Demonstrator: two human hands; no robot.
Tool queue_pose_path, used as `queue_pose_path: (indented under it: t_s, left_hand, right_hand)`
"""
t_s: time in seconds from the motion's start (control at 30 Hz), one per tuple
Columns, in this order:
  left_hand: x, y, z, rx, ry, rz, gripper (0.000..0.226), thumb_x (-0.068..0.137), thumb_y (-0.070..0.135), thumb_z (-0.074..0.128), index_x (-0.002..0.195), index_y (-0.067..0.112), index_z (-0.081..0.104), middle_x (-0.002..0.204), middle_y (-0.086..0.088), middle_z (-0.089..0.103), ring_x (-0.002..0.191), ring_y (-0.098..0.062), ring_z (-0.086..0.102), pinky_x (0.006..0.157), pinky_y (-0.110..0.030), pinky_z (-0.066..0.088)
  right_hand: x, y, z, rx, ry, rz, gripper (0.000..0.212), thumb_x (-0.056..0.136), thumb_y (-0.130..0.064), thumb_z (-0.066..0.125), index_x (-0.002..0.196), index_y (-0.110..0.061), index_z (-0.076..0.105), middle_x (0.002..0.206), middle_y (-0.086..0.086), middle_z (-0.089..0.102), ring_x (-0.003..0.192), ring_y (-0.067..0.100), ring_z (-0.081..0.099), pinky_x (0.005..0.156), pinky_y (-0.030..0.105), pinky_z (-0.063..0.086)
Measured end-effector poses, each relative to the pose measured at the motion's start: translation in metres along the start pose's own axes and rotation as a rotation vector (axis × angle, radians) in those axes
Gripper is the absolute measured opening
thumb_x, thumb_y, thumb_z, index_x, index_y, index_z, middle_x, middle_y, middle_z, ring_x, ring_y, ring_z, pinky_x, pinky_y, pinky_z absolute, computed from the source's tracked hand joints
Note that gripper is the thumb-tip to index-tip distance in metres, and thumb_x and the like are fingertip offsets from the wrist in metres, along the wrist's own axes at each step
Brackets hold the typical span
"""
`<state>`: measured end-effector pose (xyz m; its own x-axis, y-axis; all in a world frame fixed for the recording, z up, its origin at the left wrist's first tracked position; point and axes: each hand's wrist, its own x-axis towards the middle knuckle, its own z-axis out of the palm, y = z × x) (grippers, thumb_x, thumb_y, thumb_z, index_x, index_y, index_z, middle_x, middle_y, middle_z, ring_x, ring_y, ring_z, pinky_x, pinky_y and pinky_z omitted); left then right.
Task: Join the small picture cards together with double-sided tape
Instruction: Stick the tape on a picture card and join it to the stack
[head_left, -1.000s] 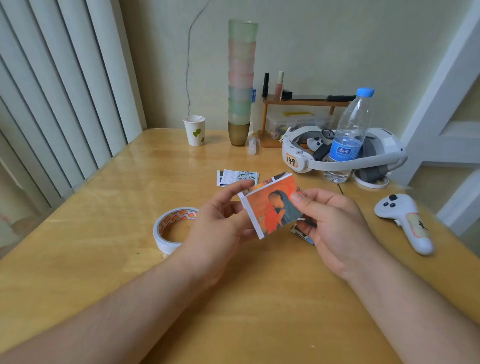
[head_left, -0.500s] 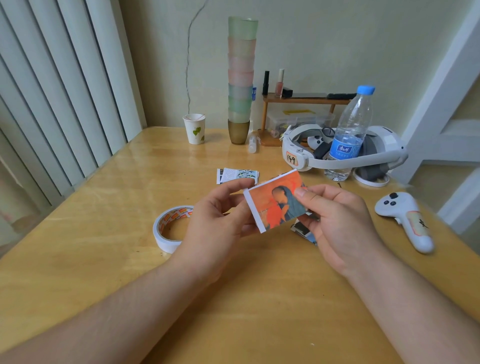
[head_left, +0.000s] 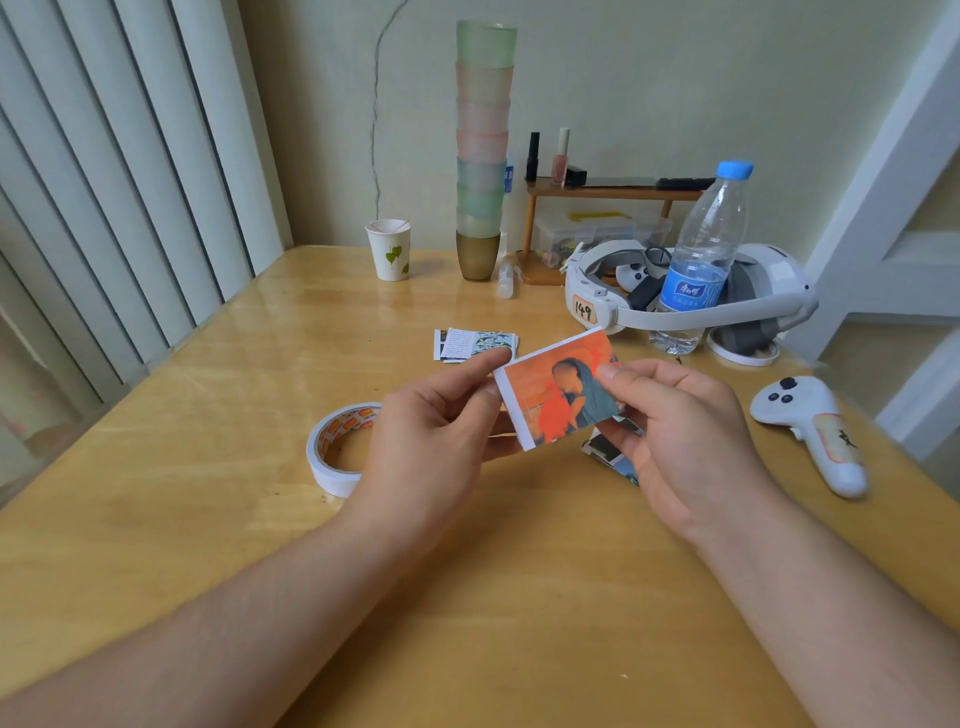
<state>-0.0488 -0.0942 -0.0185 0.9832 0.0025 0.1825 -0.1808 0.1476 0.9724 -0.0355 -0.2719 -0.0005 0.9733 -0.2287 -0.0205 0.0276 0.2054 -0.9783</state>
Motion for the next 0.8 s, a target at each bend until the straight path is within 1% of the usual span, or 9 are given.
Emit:
queue_pose_path:
  t_s: [0.1,0.23,0.3,0.43,0.6,0.8]
  left_hand:
    - [-0.0005,-0.0001,-0.0003,0.009,-0.003,0.000,0.029,0.108,0.006,0.051,0.122,0.023,0.070,0.101,0.001,0.082,0.093,-0.019,0.080,0.076,-0.032,0.065]
    - [-0.0017,0.0011,-0.0007,0.002,-0.007,-0.008,0.035,0.106,-0.001,0.049,0.120,0.023,0.070,0.101,0.001,0.082,0.094,-0.022,0.080,0.079,-0.035,0.066]
    - [-0.0020,0.0011,-0.0003,0.011,-0.007,0.003,0.033,0.105,0.000,0.052,0.121,0.022,0.070,0.102,0.001,0.082,0.095,-0.021,0.080,0.079,-0.036,0.066]
    - [-0.0013,-0.0010,-0.0006,0.022,0.020,0.027,0.024,0.104,0.009,0.061,0.121,0.022,0.071,0.101,-0.001,0.082,0.093,-0.020,0.080,0.077,-0.036,0.066]
    - [0.0003,-0.0024,-0.0010,0.026,0.025,0.026,0.025,0.104,0.007,0.061,0.121,0.024,0.068,0.100,0.000,0.082,0.093,-0.019,0.080,0.077,-0.036,0.066]
    - [0.0010,-0.0017,-0.0023,0.040,0.030,0.033,0.024,0.103,0.006,0.062,0.113,0.026,0.071,0.095,0.000,0.083,0.091,-0.018,0.080,0.079,-0.035,0.066]
  right_hand:
    - [0.0002,0.0005,-0.0001,-0.010,0.007,-0.003,0.010,0.092,-0.008,0.072,0.083,-0.007,0.070,0.079,0.007,0.076,0.077,0.015,0.072,0.082,0.035,0.055]
    - [0.0009,0.0006,-0.0001,-0.016,0.019,-0.011,0.012,0.091,-0.008,0.073,0.080,-0.009,0.070,0.079,0.008,0.076,0.077,0.016,0.072,0.079,0.033,0.055]
    - [0.0005,0.0008,0.0001,-0.026,0.015,-0.015,0.012,0.091,-0.009,0.073,0.080,-0.009,0.070,0.080,0.008,0.076,0.078,0.017,0.072,0.080,0.033,0.055]
    - [-0.0006,0.0007,0.0003,-0.034,0.007,-0.023,0.012,0.092,-0.008,0.072,0.080,-0.009,0.070,0.077,0.007,0.076,0.075,0.017,0.071,0.079,0.034,0.055]
    - [-0.0015,0.0011,0.0001,-0.047,0.001,-0.033,0.011,0.092,-0.010,0.073,0.082,-0.008,0.071,0.078,0.007,0.076,0.074,0.016,0.072,0.078,0.034,0.056]
    - [-0.0010,0.0019,0.0003,-0.043,-0.005,-0.045,0.012,0.092,-0.010,0.073,0.081,-0.008,0.070,0.080,0.010,0.076,0.077,0.019,0.073,0.081,0.036,0.057]
